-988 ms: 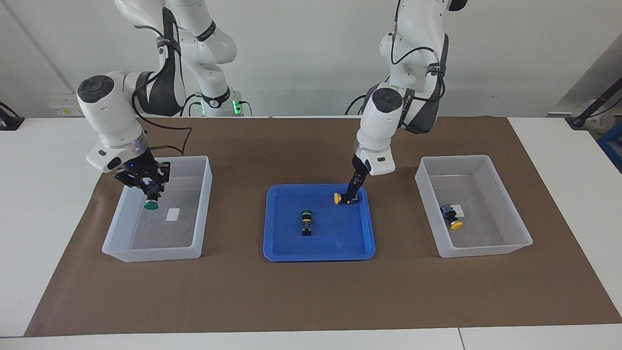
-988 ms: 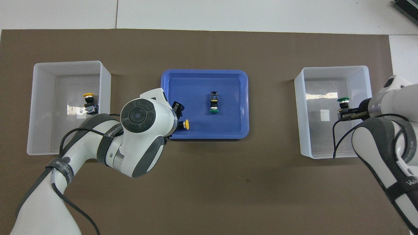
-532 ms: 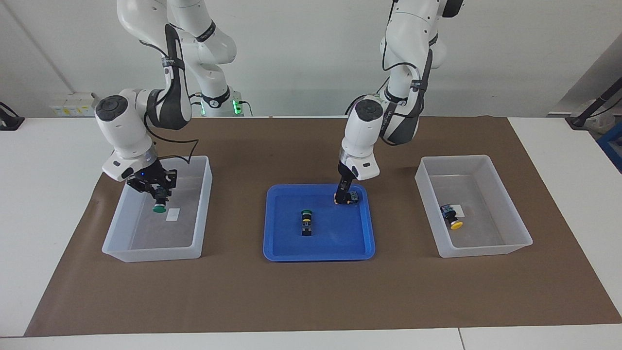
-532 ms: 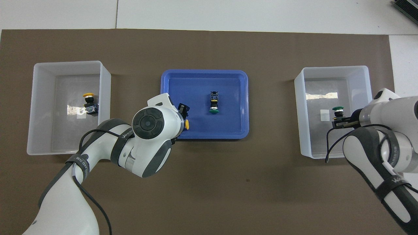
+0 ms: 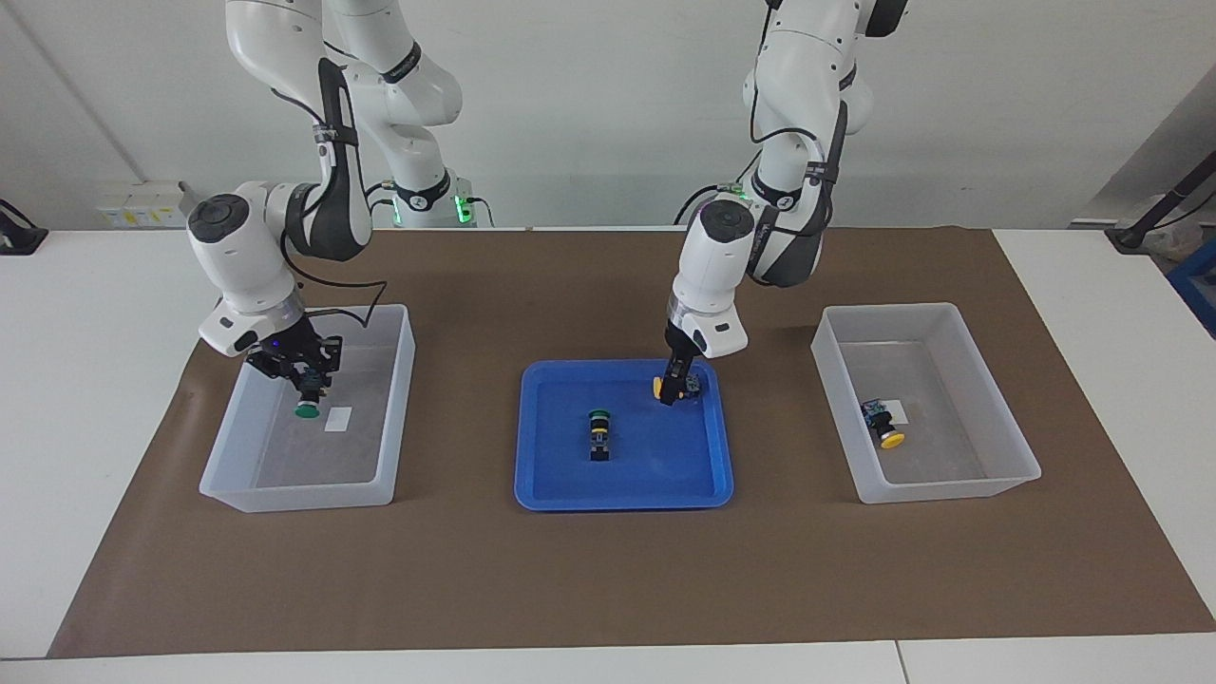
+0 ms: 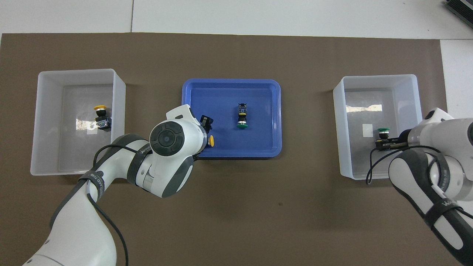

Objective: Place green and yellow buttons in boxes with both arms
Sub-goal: 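Grasp the second yellow button while the right gripper releases the green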

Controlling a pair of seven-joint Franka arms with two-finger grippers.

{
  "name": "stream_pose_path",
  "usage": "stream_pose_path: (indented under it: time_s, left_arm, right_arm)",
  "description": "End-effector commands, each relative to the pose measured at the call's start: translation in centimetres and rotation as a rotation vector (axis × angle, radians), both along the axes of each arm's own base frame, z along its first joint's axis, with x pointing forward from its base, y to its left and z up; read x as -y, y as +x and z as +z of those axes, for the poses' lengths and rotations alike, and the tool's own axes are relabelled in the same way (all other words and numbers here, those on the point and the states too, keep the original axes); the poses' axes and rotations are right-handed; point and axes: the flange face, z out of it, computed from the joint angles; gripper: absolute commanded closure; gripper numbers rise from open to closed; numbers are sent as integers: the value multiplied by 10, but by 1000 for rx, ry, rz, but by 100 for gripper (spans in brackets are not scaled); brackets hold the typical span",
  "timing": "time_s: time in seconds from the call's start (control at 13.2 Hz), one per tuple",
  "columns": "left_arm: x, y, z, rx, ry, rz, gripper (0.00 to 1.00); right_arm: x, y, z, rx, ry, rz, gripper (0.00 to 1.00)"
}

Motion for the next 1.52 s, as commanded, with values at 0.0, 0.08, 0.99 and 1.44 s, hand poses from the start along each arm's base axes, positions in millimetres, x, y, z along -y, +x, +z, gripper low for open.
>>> stream_pose_path:
  time_s: [0.0,0.08,0.99,1.44]
  left_arm:
    - [-3,-4,-16,12,1,12,19]
    - [-3,-3,-18,18,-4,13,24]
    - [6,37,21,36,-18,30,100]
    - [-45,98,132,-14,81,26,100]
  right_arm:
    - [1,-3,4,8,1,11,0]
    - [1,-1,12,20,-1,13,0]
    - [-78,60,171,129,15,-40,0]
    - [-195,86,169,168,87,-165,0]
